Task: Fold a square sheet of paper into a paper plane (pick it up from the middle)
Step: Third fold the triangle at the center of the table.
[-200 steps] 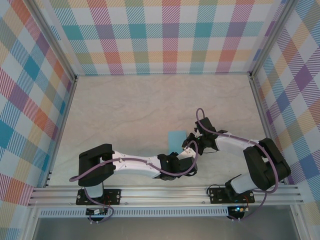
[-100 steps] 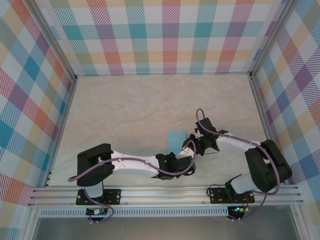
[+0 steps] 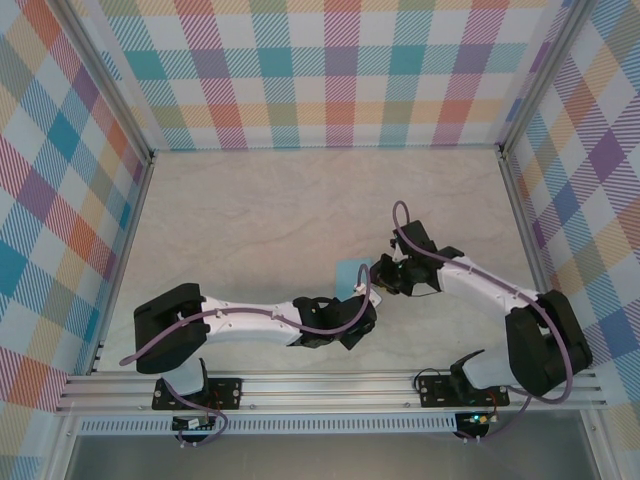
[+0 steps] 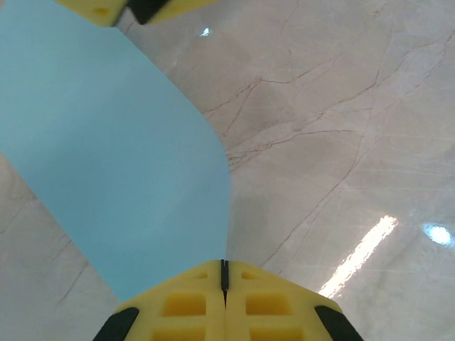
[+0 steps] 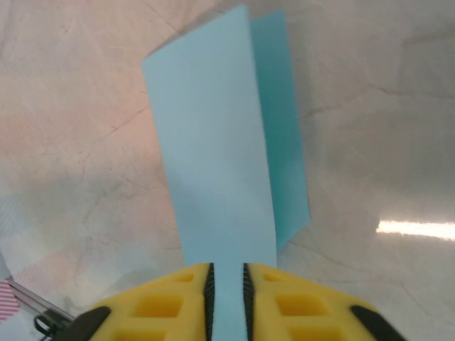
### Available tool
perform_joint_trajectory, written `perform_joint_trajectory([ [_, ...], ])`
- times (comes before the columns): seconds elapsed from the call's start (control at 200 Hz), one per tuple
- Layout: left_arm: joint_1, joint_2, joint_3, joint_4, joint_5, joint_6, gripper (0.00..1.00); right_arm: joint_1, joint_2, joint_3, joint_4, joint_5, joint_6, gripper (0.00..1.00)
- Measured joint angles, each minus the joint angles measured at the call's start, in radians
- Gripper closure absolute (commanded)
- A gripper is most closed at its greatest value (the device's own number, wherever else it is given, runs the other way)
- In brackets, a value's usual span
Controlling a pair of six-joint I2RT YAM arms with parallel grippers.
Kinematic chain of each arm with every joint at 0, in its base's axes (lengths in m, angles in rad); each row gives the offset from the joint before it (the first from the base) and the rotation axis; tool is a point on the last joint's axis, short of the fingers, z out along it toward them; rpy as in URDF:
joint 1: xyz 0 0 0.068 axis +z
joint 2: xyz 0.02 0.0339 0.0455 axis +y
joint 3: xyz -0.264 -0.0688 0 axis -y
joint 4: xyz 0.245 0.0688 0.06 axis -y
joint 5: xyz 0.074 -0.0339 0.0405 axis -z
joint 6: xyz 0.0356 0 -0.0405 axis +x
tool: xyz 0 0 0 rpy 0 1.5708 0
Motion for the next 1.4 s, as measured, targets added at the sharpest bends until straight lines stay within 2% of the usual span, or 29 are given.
perform_joint_trajectory([
  [0.13, 0.007, 0.0, -0.004, 0.0, 0.026, 0.0, 1.0, 0.0, 0.148, 0.108, -0.011, -0.049, -0.066, 0.94],
  [0.28, 0.024, 0.0, -0.006, 0.006, 0.052, -0.001, 1.0, 0.0, 0.303, 0.211, -0.043, -0.081, -0.154, 0.94],
  [0.5, 0.063, -0.014, -0.026, 0.022, 0.103, -0.006, 1.0, 0.002, 0.41, 0.264, -0.112, -0.07, -0.252, 0.93],
  [0.99, 0.209, -0.016, -0.043, 0.053, 0.269, -0.012, 1.0, 0.013, 0.461, 0.322, -0.177, -0.042, -0.35, 0.92],
  [1.4, 0.271, -0.009, -0.067, 0.096, 0.352, -0.016, 1.0, 0.017, 0.468, 0.335, -0.195, -0.035, -0.357, 0.92],
])
